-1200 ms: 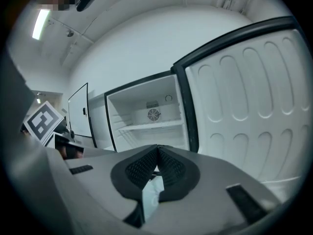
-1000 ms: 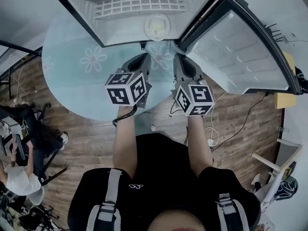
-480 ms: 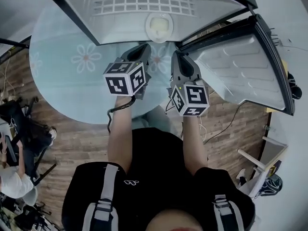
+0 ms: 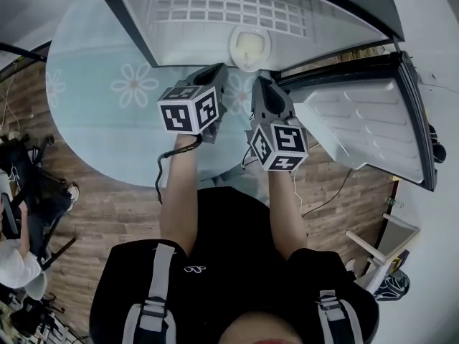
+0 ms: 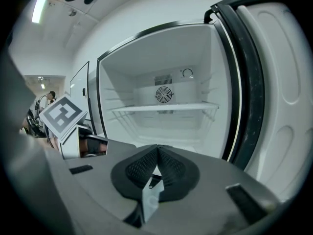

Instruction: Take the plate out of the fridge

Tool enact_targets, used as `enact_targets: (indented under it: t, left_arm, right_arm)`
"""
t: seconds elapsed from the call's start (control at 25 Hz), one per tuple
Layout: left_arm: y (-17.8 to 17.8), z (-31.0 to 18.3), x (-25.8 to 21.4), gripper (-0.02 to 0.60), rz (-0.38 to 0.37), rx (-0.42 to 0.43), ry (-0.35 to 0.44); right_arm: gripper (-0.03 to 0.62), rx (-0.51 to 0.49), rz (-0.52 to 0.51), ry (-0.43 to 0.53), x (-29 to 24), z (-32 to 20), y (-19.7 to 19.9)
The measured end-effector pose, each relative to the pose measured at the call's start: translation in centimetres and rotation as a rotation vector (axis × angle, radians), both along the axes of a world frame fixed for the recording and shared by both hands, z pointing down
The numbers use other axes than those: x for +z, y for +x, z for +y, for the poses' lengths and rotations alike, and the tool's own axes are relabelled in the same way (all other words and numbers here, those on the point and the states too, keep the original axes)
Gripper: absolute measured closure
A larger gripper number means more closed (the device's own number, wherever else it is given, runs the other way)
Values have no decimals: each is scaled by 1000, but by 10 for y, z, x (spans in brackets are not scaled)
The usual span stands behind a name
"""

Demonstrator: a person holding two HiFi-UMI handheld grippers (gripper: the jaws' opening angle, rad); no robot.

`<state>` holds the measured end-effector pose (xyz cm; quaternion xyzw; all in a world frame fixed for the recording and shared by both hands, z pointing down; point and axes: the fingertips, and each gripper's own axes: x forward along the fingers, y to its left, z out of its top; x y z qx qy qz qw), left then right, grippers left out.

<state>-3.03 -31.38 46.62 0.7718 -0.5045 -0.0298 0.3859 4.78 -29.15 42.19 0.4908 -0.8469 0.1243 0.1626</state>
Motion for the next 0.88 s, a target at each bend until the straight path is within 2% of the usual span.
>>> enact_targets:
  t: [0.12,0.28,0.44,0.52,0.6,0.64,0.72,0.88]
  left_arm:
    - [-5,1,7,569,23,-13,-12]
    - [5,0,13,569,-29,-9,-19]
    - [20,-5,28,569,-50,11,-28]
    - [19,-14,35,569,-89,-8,-30]
    - [16,-19,41,568,-142,-39,-34]
    - [17,-21,44,566,-160,-48,-36]
    - [19,-24,48,490,-175,-45,-40]
    - [16,-32,57,477,-200,-58,-52]
  right_arm:
    - [589,7,-32,-28,10,-4,1]
    - [589,30,-50,-57,17,-5,13]
    - [588,57,-51,-95,37,-9,27]
    - [588,69,-56,-108,47,-15,29]
    - [526,81,-73,-116,54,-18,30]
    - [519,87,-86,-120,57,-21,31]
    - [519,102,-111,-129,63,-27,31]
    - [519,140,-140,-140,75,-42,33]
